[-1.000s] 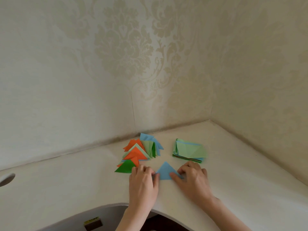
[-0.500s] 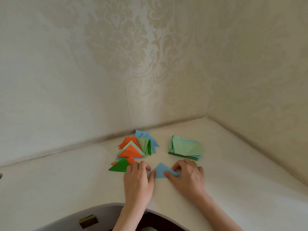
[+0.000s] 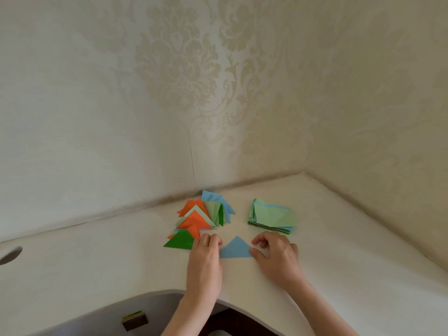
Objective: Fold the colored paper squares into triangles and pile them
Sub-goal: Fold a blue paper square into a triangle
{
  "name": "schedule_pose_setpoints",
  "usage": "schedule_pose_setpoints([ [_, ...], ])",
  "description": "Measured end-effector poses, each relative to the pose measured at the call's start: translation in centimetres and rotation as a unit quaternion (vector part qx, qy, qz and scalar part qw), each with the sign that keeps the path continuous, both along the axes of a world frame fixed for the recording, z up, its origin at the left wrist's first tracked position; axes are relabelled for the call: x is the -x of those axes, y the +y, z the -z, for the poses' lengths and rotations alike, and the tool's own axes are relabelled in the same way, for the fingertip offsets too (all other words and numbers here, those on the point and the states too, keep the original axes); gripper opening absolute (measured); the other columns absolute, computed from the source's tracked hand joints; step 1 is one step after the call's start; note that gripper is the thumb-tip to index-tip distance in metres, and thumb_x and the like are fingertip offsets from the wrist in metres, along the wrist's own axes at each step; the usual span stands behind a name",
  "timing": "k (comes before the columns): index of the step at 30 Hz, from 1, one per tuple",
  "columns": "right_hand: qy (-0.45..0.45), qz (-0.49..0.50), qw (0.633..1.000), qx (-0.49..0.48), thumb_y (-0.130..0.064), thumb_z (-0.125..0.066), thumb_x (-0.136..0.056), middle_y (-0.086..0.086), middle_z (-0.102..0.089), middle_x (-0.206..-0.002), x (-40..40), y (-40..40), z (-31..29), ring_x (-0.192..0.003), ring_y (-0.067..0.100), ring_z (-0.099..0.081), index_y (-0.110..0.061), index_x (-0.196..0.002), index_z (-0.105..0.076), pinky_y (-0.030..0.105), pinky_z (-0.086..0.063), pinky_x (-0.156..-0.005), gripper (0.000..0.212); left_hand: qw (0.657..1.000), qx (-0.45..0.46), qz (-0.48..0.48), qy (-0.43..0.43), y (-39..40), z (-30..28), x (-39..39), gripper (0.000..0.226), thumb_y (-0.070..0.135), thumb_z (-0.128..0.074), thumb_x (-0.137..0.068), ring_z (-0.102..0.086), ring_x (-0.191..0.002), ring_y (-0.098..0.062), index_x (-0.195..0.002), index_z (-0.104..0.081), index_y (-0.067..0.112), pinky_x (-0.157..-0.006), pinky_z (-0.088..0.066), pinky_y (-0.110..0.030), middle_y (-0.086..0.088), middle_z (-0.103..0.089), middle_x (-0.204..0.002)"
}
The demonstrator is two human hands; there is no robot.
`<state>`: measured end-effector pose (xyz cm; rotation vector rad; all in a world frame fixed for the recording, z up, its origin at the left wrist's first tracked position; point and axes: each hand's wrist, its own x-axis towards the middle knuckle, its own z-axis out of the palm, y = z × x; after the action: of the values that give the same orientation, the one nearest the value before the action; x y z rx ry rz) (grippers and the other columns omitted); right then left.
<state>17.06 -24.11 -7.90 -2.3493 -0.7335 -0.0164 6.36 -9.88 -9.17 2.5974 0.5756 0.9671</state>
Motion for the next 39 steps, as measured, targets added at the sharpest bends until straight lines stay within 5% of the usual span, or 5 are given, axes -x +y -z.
schedule_pose_setpoints([
  [11,-0.016,-0.002,1.000,0.002,-0.040,-0.064,-0.085,-0.014,-0.054,-0.094,0.0,0.0,0.0,-0.100,0.008,-0.048,-0.036,-0.096,-0.060,0.028,-0.031,-0.085,0.013,0.982,0.145,-0.028,0.114,-1.9,-2.2,-1.3,0.038,0.034,-0.063,-0.090,-0.051,-0.106,-0.018,-0.121,-0.051,0.017,-0.079,-0.039,-0.021,-0.002,-0.052,-0.114],
  [19,-0.041,-0.007,0.997,-0.058,-0.040,-0.073,-0.076,-0.015,-0.056,-0.084,0.1,-0.2,0.6,-0.084,0.006,-0.053,-0.033,-0.084,-0.060,0.028,-0.037,-0.077,0.017,0.985,0.169,0.016,0.028,-2.3,-1.8,-0.3,0.002,0.022,-0.060,-0.093,-0.052,-0.068,-0.011,-0.094,-0.059,0.022,-0.053,-0.034,-0.020,0.008,-0.059,-0.076],
  [24,-0.115,0.023,0.980,-0.159,-0.015,-0.080,-0.070,-0.006,-0.056,-0.086,-1.3,-0.4,-0.1,-0.068,0.010,-0.053,-0.018,-0.087,-0.066,0.028,-0.048,-0.067,0.022,0.982,0.189,-0.016,-0.028,1.3,-2.6,2.7,0.012,0.021,-0.065,-0.088,-0.055,-0.069,-0.014,-0.097,-0.059,0.027,-0.059,-0.037,-0.025,0.009,-0.064,-0.085],
  [29,-0.222,0.067,0.972,-0.030,-0.022,-0.085,-0.065,0.006,-0.059,-0.102,-3.7,0.0,-0.1,-0.089,0.030,-0.057,-0.013,-0.101,-0.072,0.038,-0.049,-0.073,0.039,0.983,0.168,-0.069,0.018,5.5,-2.4,5.0,0.012,0.021,-0.064,-0.087,-0.054,-0.074,-0.019,-0.098,-0.059,0.025,-0.058,-0.036,-0.029,0.003,-0.063,-0.084],
  [39,-0.242,0.076,0.967,-0.025,-0.016,-0.081,-0.073,-0.006,-0.068,-0.085,-4.3,1.1,0.8,-0.074,0.025,-0.061,-0.020,-0.070,-0.074,0.032,-0.045,-0.062,0.008,0.989,0.098,-0.108,0.020,7.2,-0.9,2.8,0.015,0.014,-0.070,-0.081,-0.046,-0.077,-0.018,-0.094,-0.063,0.019,-0.065,-0.035,-0.031,0.004,-0.063,-0.087],
])
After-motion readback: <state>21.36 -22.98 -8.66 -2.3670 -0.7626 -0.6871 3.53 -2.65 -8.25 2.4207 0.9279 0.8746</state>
